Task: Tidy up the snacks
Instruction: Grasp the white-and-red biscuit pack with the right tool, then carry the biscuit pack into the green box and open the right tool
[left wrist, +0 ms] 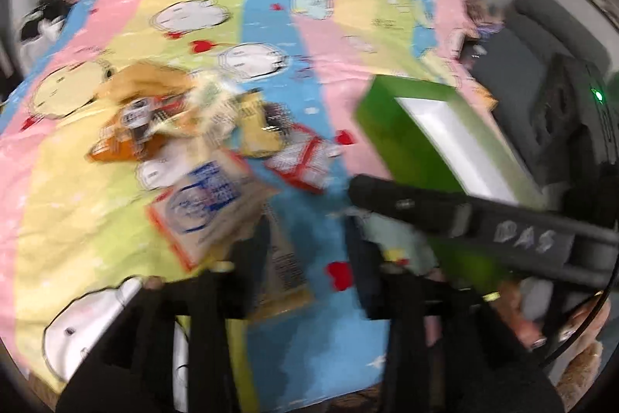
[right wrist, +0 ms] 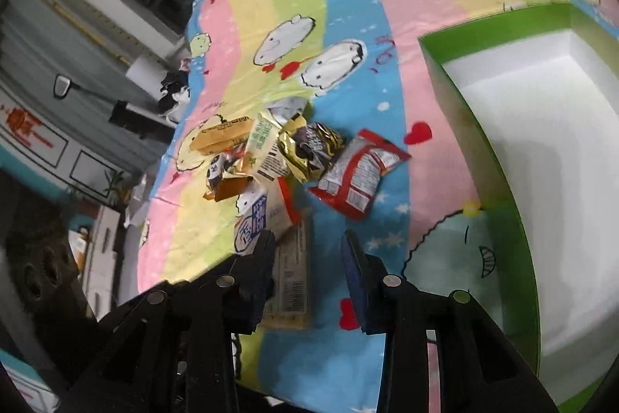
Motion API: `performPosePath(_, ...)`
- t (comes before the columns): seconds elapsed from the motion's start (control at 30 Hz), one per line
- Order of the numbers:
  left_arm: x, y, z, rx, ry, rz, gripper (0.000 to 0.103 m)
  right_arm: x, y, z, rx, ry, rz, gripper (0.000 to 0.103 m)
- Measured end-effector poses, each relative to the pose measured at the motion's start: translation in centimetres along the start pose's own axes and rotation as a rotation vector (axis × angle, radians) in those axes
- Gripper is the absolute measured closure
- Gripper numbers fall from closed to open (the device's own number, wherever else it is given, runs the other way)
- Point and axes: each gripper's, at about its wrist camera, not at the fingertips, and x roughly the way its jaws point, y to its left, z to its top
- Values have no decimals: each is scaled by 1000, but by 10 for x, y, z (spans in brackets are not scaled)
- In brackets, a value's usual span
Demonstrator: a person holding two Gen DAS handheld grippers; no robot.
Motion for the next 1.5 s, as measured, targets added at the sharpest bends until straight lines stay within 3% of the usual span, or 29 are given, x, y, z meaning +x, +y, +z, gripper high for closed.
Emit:
performPosePath(0.03,-1,8,-2,-19,5,5,53,4,-2,-1,12,23,20,61)
performPosePath(0.1,1,19,-5,-62,28,11,39,11,-2,-3,11,55,26,45)
performPosePath(0.17,4,29,-10,-83,48,19,37,20,-1,-5,10,81,35,42)
performPosePath(0.3,24,42,-21,-100,112,72,37,45,5,-9,16,155,71,42)
performPosePath(0.47,32,42,-27,-82,114,42,39,72,13,-16,-8,218,32,42)
performPosePath(0.57,35,42,-27,-78,109,0,51,78,19,-19,-46,211,15,45)
performPosePath(0.63,32,37,-26,-60,94,31,55,77,24,-20,-67,211,2,49)
performPosePath(0.73,22,21,-23,4,52,69,57,68,28,-18,-70,181,-11,49)
performPosePath(0.83,9,5,-13,52,-6,58,58,45,31,-14,-88,119,-23,49)
performPosePath(1.1,-29,-63,9,205,-179,-22,59,-52,30,-4,-96,-159,-59,49)
performPosePath(1.3,-27,-116,25,296,-192,-100,62,-110,3,4,-41,-304,-133,49)
performPosePath(1.5,3,-158,38,364,-142,-155,63,-130,-41,11,75,-363,-171,49)
